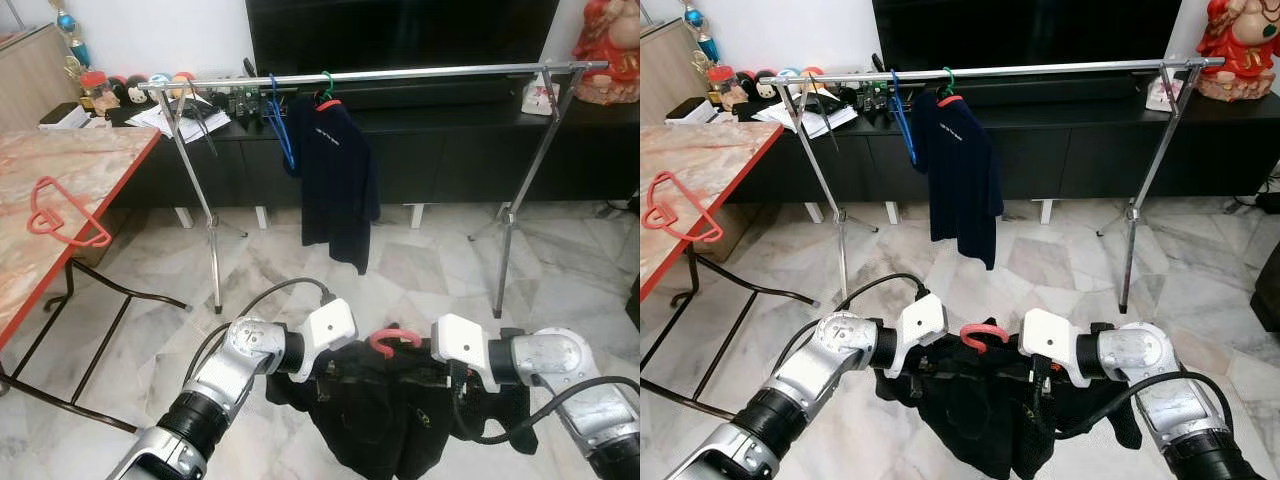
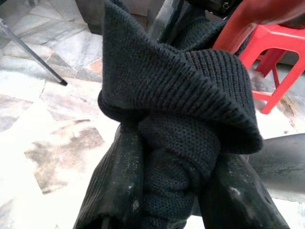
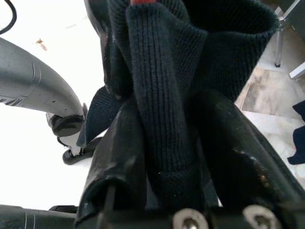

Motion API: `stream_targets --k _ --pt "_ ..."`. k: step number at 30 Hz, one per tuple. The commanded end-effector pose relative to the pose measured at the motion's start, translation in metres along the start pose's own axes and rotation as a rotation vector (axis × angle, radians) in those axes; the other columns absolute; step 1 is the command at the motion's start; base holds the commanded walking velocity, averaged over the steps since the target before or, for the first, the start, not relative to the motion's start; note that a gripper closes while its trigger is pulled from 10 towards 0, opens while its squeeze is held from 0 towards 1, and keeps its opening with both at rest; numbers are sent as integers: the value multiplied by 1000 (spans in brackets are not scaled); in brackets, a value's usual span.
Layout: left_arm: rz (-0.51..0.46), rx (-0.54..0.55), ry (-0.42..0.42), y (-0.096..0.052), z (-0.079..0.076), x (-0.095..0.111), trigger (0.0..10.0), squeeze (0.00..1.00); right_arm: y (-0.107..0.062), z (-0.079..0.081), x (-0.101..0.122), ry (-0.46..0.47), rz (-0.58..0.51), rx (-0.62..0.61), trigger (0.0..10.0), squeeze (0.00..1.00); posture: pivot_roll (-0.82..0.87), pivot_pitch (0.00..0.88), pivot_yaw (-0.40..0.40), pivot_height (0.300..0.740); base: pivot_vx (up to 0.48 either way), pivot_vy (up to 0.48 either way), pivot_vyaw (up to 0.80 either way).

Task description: Hang hanger

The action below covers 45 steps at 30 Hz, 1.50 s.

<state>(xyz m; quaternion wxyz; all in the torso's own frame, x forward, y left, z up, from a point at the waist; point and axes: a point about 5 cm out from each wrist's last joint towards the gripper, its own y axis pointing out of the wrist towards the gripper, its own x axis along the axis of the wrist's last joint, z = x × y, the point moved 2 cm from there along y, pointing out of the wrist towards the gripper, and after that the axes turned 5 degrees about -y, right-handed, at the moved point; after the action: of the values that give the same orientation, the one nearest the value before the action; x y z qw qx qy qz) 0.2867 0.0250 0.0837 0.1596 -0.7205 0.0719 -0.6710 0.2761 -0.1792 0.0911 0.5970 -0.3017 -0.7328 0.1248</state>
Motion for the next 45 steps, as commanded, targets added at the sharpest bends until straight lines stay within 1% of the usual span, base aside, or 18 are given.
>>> stream_targets --k 1,7,10,15,17,25,29,32,35,36,37,38,39,40,41,42,44,45 --pt "3 -59 38 7 -10 3 0 0 -2 -16 18 -54 -56 -51 10000 1000 -178 0 63 740 0 0 0" --pt "7 -37 27 7 -9 1 0 0 -3 -16 16 -64 -34 -48 10000 1000 -179 0 61 740 0 0 0" --pt "20 0 27 7 -5 -2 0 0 -3 -16 16 -66 -28 -44 10000 1000 -180 0 63 740 0 0 0" --pt "61 127 19 8 5 -12 0 0 -7 -15 12 -68 -3 -35 10000 1000 -181 0 64 740 0 0 0" --pt "78 155 22 7 7 -15 0 0 -8 -14 10 -66 5 -29 10000 1000 -179 0 62 740 0 0 0" --pt "68 269 16 7 18 -14 0 0 -10 -10 5 -54 30 -6 10000 1000 -179 0 62 740 0 0 0" --pt "60 334 15 5 25 -13 0 0 -13 -14 1 -51 45 -52 10000 1000 -181 0 62 740 0 0 0" --pt "49 446 9 -2 37 -12 0 0 -20 -22 -9 -16 61 -159 10000 1000 -181 0 59 740 0 0 0" --pt "38 545 15 -12 46 -13 0 0 -24 -30 -19 57 37 -312 10000 1000 -171 0 56 740 0 0 0" --pt "37 560 16 -13 47 -14 0 0 -24 -31 -21 69 37 -333 10000 545 -169 0 55 740 0 0 0" --pt "34 627 9 -22 53 -15 0 0 -25 -34 -30 115 38 -415 10000 404 -164 0 54 740 0 0 0" --pt "34 627 9 -22 53 -15 0 0 -25 -34 -30 115 38 -415 10000 404 -164 0 54 740 0 0 0" --pt "30 687 2 -31 58 -16 0 0 -26 -34 -40 178 47 -480 10000 165 -159 0 53 740 0 0 0" --pt "32 712 12 -36 60 -17 0 0 -25 -31 -46 216 48 -500 10000 0 -155 0 52 740 0 0 0" --pt "34 728 19 -40 61 -18 0 0 -25 -29 -50 241 48 -511 10000 0 -155 0 52 740 0 0 0" --pt "36 790 18 -50 66 -21 0 0 -23 -24 -61 293 52 -559 10000 0 -152 0 54 740 0 0 0" --pt "22 867 -2 -64 70 -24 118 0 -24 -20 -76 364 80 -633 10000 0 -156 0 56 740 0 0 0" --pt "18 939 -8 -76 74 -27 2157 0 -25 -15 -94 427 147 -709 10000 0 -155 0 56 740 0 0 0"
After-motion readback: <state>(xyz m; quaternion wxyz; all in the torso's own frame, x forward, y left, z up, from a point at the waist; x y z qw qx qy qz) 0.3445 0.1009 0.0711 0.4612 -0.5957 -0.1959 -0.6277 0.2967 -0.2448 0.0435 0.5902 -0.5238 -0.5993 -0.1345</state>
